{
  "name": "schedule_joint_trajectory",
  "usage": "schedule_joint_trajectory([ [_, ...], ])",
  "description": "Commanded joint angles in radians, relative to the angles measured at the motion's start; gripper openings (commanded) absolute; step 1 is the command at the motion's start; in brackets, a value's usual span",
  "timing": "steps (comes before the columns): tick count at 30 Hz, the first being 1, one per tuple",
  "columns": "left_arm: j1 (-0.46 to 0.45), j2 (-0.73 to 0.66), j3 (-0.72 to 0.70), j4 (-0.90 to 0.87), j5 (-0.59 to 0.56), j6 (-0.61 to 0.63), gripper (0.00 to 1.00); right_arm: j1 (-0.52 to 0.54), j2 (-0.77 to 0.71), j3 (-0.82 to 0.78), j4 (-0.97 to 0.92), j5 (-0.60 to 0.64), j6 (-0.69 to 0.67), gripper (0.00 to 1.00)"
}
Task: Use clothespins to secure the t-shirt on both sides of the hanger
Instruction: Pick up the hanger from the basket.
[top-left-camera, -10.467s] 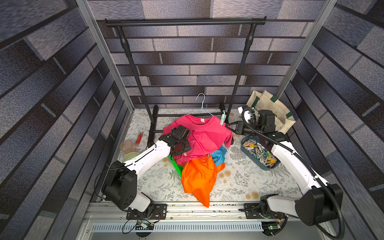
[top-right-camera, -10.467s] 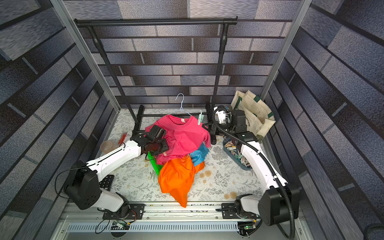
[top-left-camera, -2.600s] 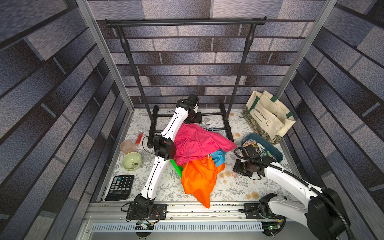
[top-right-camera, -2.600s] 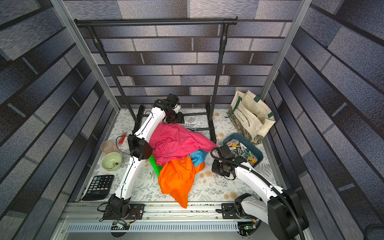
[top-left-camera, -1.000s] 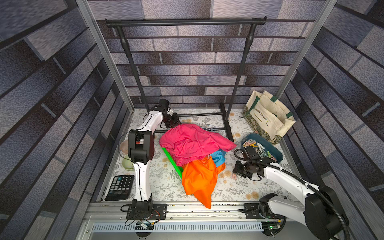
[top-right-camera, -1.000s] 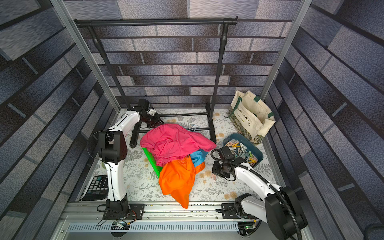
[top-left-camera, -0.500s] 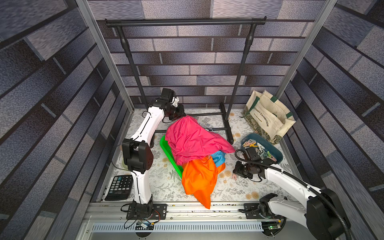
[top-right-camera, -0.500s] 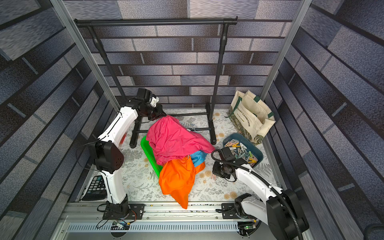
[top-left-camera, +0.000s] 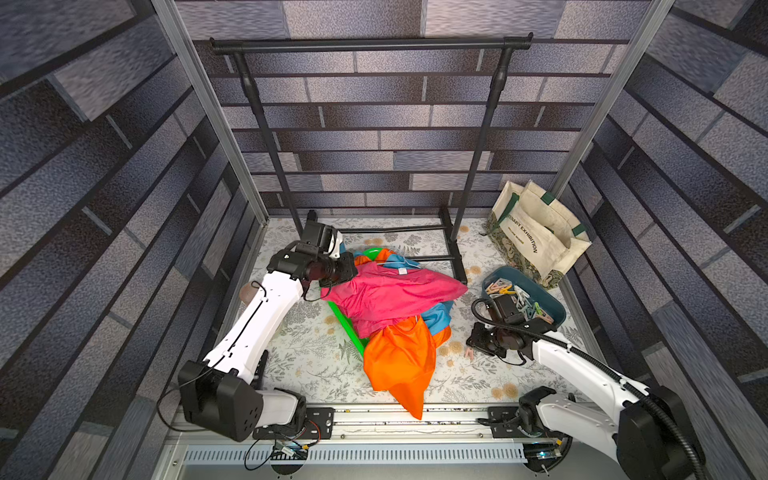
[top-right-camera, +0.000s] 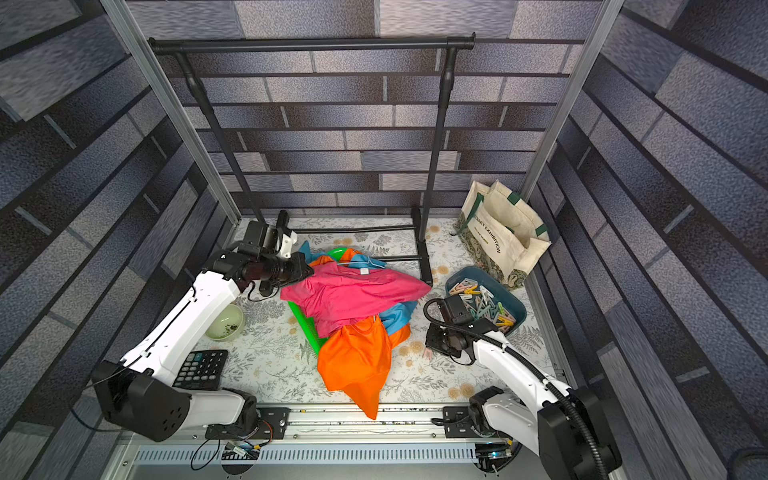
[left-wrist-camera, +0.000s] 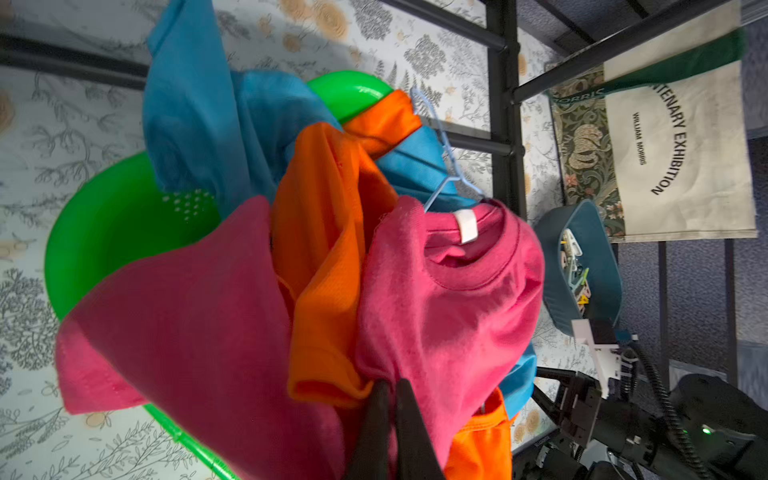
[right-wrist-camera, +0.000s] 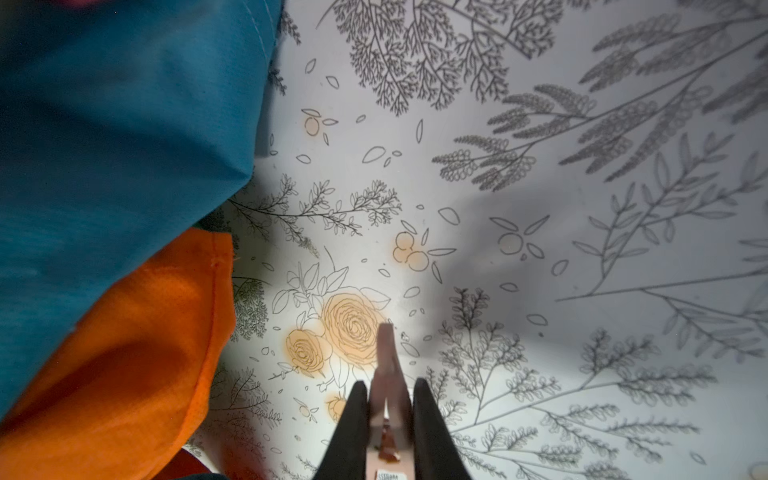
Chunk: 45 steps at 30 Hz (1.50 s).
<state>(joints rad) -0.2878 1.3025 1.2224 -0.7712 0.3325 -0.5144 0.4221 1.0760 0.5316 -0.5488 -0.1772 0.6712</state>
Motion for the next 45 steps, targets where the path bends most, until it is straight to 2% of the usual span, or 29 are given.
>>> schedule_joint_trajectory([
  [1,0.024,-0.071,-0.147,-0.015,-0.015,-0.063,0.07,-0.009,0.021,0.009,-0.002,-0.01,-0.008,0.0],
  [3,0.043,-0.087,-0.237,0.017,0.002,-0.083,0.1,-0.008,0.032,0.014,0.005,-0.018,-0.008,0.0],
  [6,0.051,-0.074,-0.306,0.047,0.0,-0.096,0.22,-0.008,0.042,0.018,0.01,-0.025,-0.01,0.0],
  [7,0.051,-0.061,-0.309,0.048,0.001,-0.095,0.33,-0.009,0.041,0.02,0.008,-0.024,-0.01,0.0],
  [8,0.052,-0.049,-0.305,0.041,0.002,-0.092,0.49,-0.008,0.039,0.022,0.003,-0.021,-0.014,0.0],
  [9,0.054,-0.035,-0.287,0.027,0.0,-0.086,0.66,-0.009,0.036,0.024,-0.003,-0.015,-0.016,0.0],
  [10,0.057,-0.027,-0.261,0.01,-0.008,-0.082,0.76,-0.009,0.032,0.025,-0.009,-0.011,-0.019,0.0],
  [12,0.064,-0.017,-0.175,-0.03,-0.033,-0.06,0.86,-0.009,0.023,0.026,-0.021,0.002,-0.025,0.0],
  [15,0.067,-0.006,0.005,-0.104,-0.122,-0.023,0.93,-0.008,0.016,0.023,-0.027,0.014,-0.027,0.0],
  [19,-0.005,0.072,0.222,-0.128,-0.236,0.028,0.88,-0.008,0.015,0.017,-0.018,0.017,-0.025,0.0],
  [24,-0.099,0.296,0.42,-0.194,-0.3,0.096,0.87,-0.009,0.011,0.022,-0.027,0.028,-0.033,0.0],
  [27,-0.135,0.409,0.493,-0.187,-0.267,0.123,0.83,-0.008,0.006,0.024,-0.04,0.046,-0.043,0.0],
  [29,-0.152,0.485,0.547,-0.188,-0.229,0.134,0.71,-0.008,0.004,0.021,-0.042,0.049,-0.045,0.0],
  [31,-0.155,0.547,0.587,-0.18,-0.181,0.133,0.62,-0.009,0.001,0.015,-0.038,0.052,-0.045,0.0],
  [34,-0.157,0.622,0.628,-0.147,-0.102,0.122,0.6,-0.009,0.003,0.001,-0.024,0.052,-0.039,0.0],
  [37,-0.161,0.681,0.656,-0.11,-0.023,0.102,0.53,-0.009,0.012,-0.004,-0.014,0.046,-0.037,0.0],
  [42,-0.162,0.744,0.654,-0.044,0.05,0.075,0.49,-0.008,0.015,-0.016,-0.006,0.048,-0.035,0.0],
  [45,-0.156,0.778,0.651,-0.018,0.094,0.061,0.4,-0.009,0.022,-0.014,-0.005,0.047,-0.036,0.0],
])
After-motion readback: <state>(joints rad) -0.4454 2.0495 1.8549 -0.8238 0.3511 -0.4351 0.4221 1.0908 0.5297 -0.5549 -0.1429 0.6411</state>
